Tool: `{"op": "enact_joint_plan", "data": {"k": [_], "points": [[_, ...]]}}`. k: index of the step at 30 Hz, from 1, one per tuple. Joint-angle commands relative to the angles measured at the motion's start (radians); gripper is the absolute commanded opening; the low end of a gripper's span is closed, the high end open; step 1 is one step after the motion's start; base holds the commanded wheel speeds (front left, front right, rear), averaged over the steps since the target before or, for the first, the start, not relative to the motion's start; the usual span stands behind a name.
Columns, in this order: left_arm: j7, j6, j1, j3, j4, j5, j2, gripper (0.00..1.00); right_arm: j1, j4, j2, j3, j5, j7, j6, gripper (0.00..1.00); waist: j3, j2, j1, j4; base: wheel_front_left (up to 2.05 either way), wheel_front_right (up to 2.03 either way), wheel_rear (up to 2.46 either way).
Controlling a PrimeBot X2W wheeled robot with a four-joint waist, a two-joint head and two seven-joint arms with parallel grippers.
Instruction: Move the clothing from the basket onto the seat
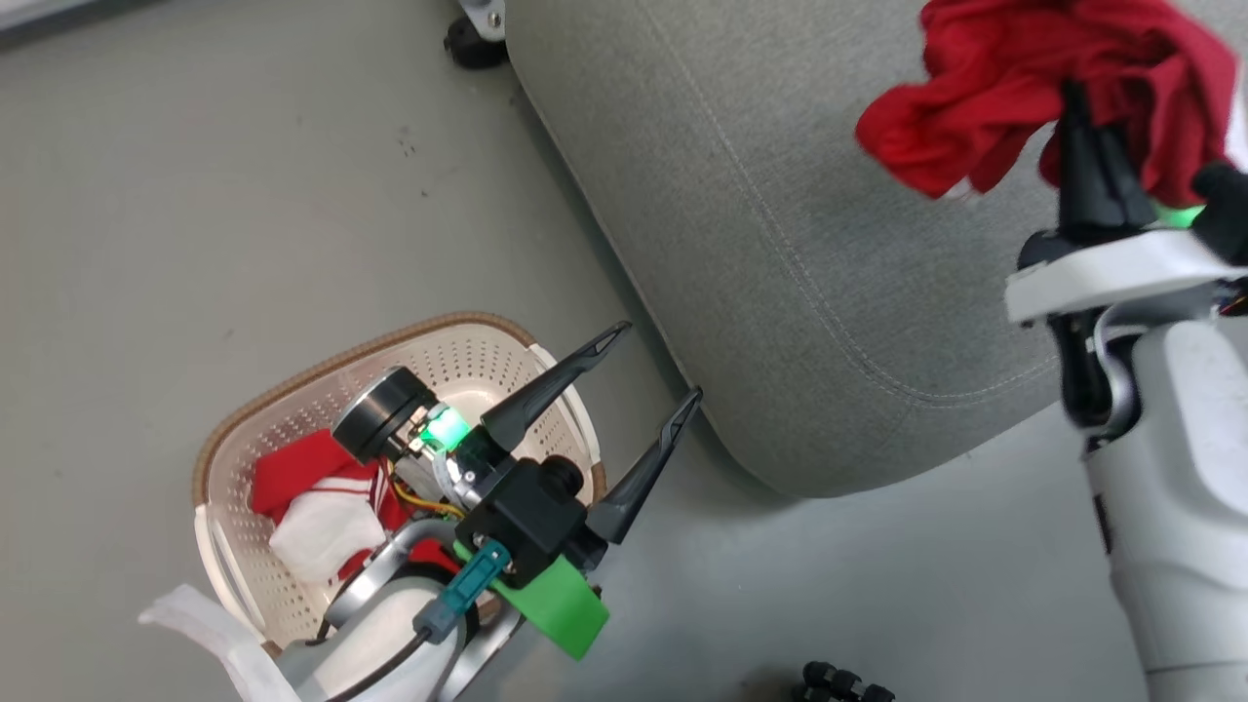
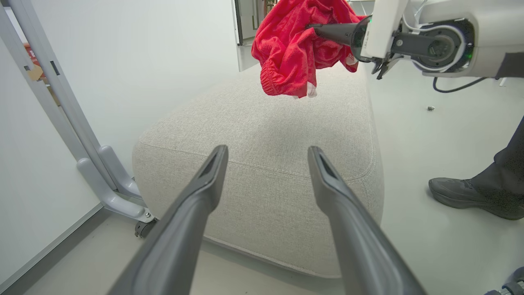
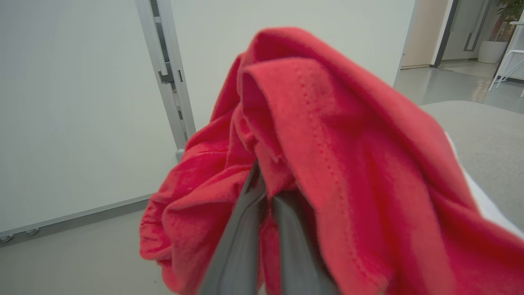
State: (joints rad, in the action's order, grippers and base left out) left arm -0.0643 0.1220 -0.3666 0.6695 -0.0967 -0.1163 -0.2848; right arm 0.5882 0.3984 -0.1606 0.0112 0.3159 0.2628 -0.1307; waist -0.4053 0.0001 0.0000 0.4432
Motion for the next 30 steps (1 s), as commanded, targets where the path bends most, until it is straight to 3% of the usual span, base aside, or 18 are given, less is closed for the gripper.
{"op": "enact_joint_plan", "data": {"k": [1, 9, 15, 16, 17, 18, 19, 30], "points": [[0.000, 0.001, -0.036, -0.001, -0.011, 0.010, -0.011, 1.00, 0.046, 0.009, -0.018, 0.026, 0.008, 0.003, 0.000, 0.00, -0.171, -0.0001, 0.0000, -0.073, 0.00, 0.00, 0.00], [-0.008, 0.004, -0.147, 0.016, -0.037, 0.045, -0.010, 1.00, 0.217, 0.085, -0.122, 0.147, 0.009, 0.003, 0.000, 0.00, -0.329, -0.0001, 0.0000, -0.158, 0.00, 0.00, 0.00], [-0.030, -0.008, -0.197, 0.013, -0.024, 0.064, 0.002, 1.00, 0.290, 0.174, -0.168, 0.209, 0.007, 0.003, 0.000, 0.00, -0.389, -0.0001, 0.0000, -0.191, 0.00, 0.00, 0.00], [-0.036, -0.009, -0.201, 0.012, -0.019, 0.066, 0.004, 1.00, 0.296, 0.186, -0.172, 0.215, 0.002, 0.003, 0.000, 0.12, -0.394, -0.0001, 0.0000, -0.194, 0.00, 0.00, 0.00], [-0.039, -0.010, -0.203, 0.012, -0.015, 0.066, 0.005, 1.00, 0.299, 0.193, -0.174, 0.224, -0.001, 0.003, 0.000, 0.34, -0.396, -0.0001, 0.0000, -0.196, 0.00, 0.00, 0.00], [-0.044, -0.012, -0.205, 0.014, -0.012, 0.065, 0.005, 1.00, 0.300, 0.203, -0.176, 0.232, -0.001, 0.003, 0.000, 0.72, -0.398, -0.0001, 0.0000, -0.197, 0.00, 0.00, 0.00], [-0.047, -0.014, -0.208, 0.014, -0.009, 0.065, 0.006, 1.00, 0.302, 0.212, -0.178, 0.241, 0.001, 0.003, 0.000, 1.00, -0.399, -0.0001, 0.0000, -0.198, 0.00, 0.00, 0.00], [-0.116, -0.038, -0.200, 0.008, 0.059, 0.031, 0.035, 1.00, 0.177, 0.185, -0.131, 0.282, -0.030, 0.003, 0.000, 1.00, -0.335, -0.0001, 0.0000, -0.203, 0.00, 0.00, 0.00]]}}
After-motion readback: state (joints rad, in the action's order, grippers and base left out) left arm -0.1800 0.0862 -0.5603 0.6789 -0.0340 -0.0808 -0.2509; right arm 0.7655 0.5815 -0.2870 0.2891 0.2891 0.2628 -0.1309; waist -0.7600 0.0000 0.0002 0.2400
